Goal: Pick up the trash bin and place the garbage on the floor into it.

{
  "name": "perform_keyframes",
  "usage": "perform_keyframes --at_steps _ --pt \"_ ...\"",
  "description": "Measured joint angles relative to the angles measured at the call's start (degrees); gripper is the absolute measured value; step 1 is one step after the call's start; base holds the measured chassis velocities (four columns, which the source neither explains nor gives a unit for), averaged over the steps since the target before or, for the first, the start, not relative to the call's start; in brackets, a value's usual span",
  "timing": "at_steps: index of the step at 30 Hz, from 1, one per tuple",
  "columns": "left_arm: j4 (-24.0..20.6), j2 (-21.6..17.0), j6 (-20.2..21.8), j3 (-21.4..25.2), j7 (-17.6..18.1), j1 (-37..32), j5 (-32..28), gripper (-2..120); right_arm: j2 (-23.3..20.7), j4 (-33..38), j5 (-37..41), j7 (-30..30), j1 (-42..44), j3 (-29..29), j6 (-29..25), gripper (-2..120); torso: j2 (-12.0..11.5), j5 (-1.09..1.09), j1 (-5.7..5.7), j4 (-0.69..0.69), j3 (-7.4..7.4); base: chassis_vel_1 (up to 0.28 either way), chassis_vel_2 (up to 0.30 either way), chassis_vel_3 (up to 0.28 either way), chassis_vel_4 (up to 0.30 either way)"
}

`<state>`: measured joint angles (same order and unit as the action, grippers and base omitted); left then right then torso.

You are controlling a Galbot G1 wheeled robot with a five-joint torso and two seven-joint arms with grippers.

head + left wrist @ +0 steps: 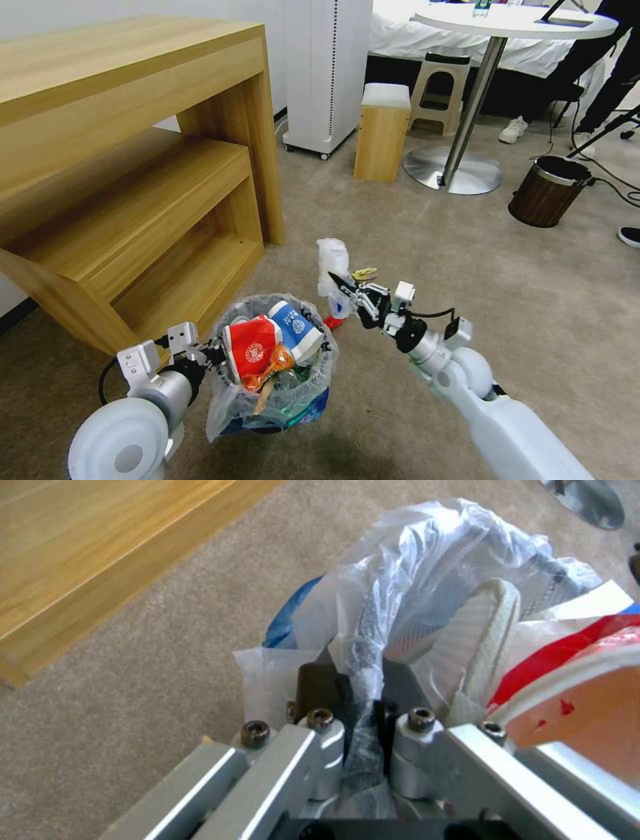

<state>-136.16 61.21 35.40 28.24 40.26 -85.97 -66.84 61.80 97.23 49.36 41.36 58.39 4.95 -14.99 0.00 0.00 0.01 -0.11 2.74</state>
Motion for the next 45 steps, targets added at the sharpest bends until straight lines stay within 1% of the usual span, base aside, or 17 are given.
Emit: perform_keyframes --at_steps 6,10,13,21,23,24,27,29,31,33,34,36,38,39,43,44,45 --pt "0.1 0.3 0.0 -0.4 0.0 0.4 0.1 2 1.2 -3.6 2.7 -0.1 -4.6 -7.2 0.4 0 0.0 -0.01 0.0 0.0 0.0 0.0 0.0 0.0 0.0" --pt "0.2 0.4 0.0 -0.5 0.0 0.7 0.1 2 1.7 -4.8 3.4 0.2 -6.2 -10.0 0.7 0 0.0 0.0 0.0 0.0 0.0 0.0 0.0 0.0 0.0" --pt "0.7 0.4 0.0 -0.4 0.0 1.0 0.1 2 1.8 -5.7 4.7 2.0 -7.7 -13.0 2.2 0 0.0 -0.01 0.0 0.0 0.0 0.0 0.0 0.0 0.0" --pt "1.3 0.2 0.0 -0.1 0.0 1.3 0.0 2 0.2 -5.8 4.6 5.6 -7.5 -13.4 4.8 0 0.0 0.0 0.0 0.0 0.0 0.0 0.0 0.0 0.0" --pt "1.6 0.3 0.0 -0.2 0.0 1.6 -0.1 2 -0.1 -5.7 4.6 5.8 -6.8 -13.0 4.8 8 0.0 0.0 0.0 0.0 -0.01 0.0 0.0 0.0 0.0" --pt "1.6 0.3 0.0 -0.2 0.0 1.6 -0.1 2 -0.1 -5.7 4.6 5.8 -6.8 -13.0 4.8 8 0.0 0.0 0.0 0.0 -0.01 0.0 0.0 0.0 0.0" --pt "1.9 0.3 0.0 -0.4 0.0 1.8 0.0 2 -0.9 -4.7 5.0 5.6 -6.0 -12.4 5.1 21 0.0 0.0 0.0 0.0 0.0 0.0 0.0 0.0 0.0" --pt "1.9 0.3 0.0 -0.4 0.0 1.8 0.0 2 -1.2 -4.1 5.3 5.3 -5.8 -12.3 5.4 25 0.0 0.0 0.0 0.0 0.0 0.0 0.0 0.0 0.0" --pt "2.0 0.3 0.0 -0.5 -0.1 1.9 0.1 2 -2.3 -2.3 6.7 2.7 -5.3 -12.0 6.3 36 0.0 0.0 0.0 -0.01 -0.01 0.0 0.0 0.0 0.0" --pt "2.0 0.3 0.0 -0.5 -0.1 1.9 0.1 2 -2.5 -1.7 7.1 1.4 -5.2 -12.0 6.6 37 0.0 0.0 0.0 0.0 0.0 0.0 0.0 0.0 0.0" --pt "2.0 0.3 0.0 -0.6 -0.1 1.9 0.2 2 -2.7 -0.9 7.6 -0.4 -5.1 -12.0 7.0 46 0.0 0.0 0.0 0.0 -0.01 0.0 0.0 0.0 0.0" --pt "2.0 0.4 0.0 -0.6 -0.2 1.8 0.4 2 -2.8 -0.2 7.9 -2.2 -5.1 -11.9 7.5 50 0.0 0.0 0.0 0.0 -0.01 0.0 0.0 0.0 0.0" --pt "2.0 0.4 0.0 -0.6 -0.3 1.7 0.6 2 -3.0 0.9 8.1 -4.6 -5.1 -11.8 8.6 60 0.0 0.0 0.0 0.0 0.0 0.0 0.0 0.0 0.0" --pt "2.0 0.4 0.0 -0.6 -0.3 1.7 0.6 2 -3.0 0.9 8.1 -4.6 -5.1 -11.8 8.6 60 0.0 0.0 0.0 0.0 0.0 0.0 0.0 0.0 0.0" --pt "1.6 0.3 0.0 -0.3 -0.4 1.3 0.8 2 -4.1 2.8 4.8 -9.7 -4.8 -11.4 12.7 76 0.0 0.0 0.0 0.0 0.0 0.0 0.0 0.0 0.0" --pt "1.6 0.3 0.0 -0.3 -0.4 1.3 0.8 2 -4.1 2.8 4.8 -9.7 -4.8 -11.4 12.7 76 0.0 0.0 0.0 0.0 0.0 0.0 0.0 0.0 0.0" --pt "1.5 0.3 0.0 -0.3 -0.4 1.2 0.9 2 -4.4 3.2 3.9 -10.6 -4.7 -11.3 13.6 84 0.0 0.0 0.0 0.0 0.0 0.0 0.0 0.0 0.0"
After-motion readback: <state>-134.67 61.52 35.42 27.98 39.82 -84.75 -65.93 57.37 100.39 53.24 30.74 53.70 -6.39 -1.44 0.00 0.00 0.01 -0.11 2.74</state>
